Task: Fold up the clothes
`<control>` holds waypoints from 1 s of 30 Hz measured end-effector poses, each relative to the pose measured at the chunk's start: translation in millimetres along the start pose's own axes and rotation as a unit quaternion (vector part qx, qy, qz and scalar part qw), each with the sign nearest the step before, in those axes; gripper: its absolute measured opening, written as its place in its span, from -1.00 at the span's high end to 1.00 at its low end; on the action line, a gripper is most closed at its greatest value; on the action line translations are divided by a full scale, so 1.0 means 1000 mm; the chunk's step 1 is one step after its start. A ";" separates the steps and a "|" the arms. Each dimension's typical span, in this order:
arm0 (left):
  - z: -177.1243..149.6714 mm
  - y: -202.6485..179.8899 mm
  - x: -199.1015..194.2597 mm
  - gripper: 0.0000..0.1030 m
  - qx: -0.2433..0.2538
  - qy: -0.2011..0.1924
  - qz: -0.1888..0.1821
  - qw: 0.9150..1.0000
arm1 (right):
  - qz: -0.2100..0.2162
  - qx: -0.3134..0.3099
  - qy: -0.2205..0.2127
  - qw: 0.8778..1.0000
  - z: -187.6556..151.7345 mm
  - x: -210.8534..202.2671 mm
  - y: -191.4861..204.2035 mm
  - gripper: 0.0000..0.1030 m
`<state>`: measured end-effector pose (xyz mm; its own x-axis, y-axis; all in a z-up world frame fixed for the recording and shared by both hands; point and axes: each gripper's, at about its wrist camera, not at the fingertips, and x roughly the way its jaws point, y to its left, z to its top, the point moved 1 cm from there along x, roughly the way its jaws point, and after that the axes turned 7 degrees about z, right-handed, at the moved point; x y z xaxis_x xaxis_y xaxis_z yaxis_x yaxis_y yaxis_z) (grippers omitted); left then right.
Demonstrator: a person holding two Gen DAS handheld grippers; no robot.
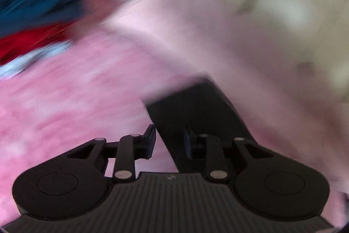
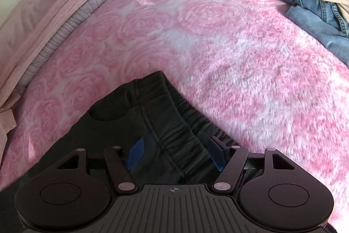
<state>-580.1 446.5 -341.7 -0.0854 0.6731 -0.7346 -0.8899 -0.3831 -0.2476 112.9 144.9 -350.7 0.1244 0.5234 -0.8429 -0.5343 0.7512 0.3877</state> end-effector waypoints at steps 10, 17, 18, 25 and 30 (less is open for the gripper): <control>-0.079 -0.033 -0.073 0.61 0.098 0.077 -0.035 0.992 | 0.008 -0.069 0.004 0.998 -0.023 -0.042 -0.018 -0.32; -0.175 -0.105 -0.172 0.62 0.142 0.112 -0.093 0.979 | 0.101 -0.108 0.054 0.988 -0.006 -0.032 -0.051 0.17; -0.191 -0.112 -0.187 0.62 0.132 0.114 -0.097 0.980 | 0.121 -0.113 0.067 0.984 0.002 -0.026 -0.058 0.17; -0.319 -0.162 -0.265 0.62 0.071 0.161 -0.078 0.981 | 0.234 -0.161 0.160 0.945 0.050 -0.002 -0.093 0.18; -0.372 -0.177 -0.287 0.62 0.072 0.181 -0.042 0.980 | 0.286 -0.147 0.192 0.927 0.069 0.017 -0.097 0.17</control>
<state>-231.6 85.4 -322.3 0.1323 0.4208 -0.8975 -0.9435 -0.2242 -0.2441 224.6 109.0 -377.2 -0.5256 0.5785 -0.6237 -0.6336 0.2230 0.7408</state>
